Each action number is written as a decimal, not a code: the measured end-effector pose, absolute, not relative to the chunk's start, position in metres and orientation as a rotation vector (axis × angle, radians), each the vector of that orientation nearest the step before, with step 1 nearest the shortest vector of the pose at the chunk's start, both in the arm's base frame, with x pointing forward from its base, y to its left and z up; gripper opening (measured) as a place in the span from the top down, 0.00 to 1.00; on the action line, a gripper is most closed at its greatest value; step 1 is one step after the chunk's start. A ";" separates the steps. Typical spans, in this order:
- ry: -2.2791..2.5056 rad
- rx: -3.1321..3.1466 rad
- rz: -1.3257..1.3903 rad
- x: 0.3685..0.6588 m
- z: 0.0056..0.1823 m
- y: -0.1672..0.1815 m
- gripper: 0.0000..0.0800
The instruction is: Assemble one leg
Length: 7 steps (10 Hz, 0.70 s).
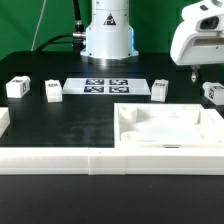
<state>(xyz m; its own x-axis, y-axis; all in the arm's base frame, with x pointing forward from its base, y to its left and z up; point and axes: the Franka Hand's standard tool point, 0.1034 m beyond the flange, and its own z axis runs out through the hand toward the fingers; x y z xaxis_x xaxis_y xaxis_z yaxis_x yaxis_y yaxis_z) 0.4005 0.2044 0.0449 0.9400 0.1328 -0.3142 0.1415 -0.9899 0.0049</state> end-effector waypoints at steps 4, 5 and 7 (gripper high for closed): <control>0.161 2.868 -0.978 0.394 0.032 0.203 0.19; 0.172 2.839 -1.105 0.396 0.033 0.206 0.19; 0.206 2.883 -1.128 0.406 0.035 0.211 0.19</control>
Offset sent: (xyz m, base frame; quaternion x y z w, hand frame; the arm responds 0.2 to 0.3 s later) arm 0.0001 0.0077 -0.0051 0.0154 -0.2537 0.0069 0.9671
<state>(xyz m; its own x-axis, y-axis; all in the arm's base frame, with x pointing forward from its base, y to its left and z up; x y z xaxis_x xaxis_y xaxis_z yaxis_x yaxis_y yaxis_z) 0.4061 0.2114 0.0353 0.7271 0.1090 -0.6779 0.1372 -0.9905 -0.0121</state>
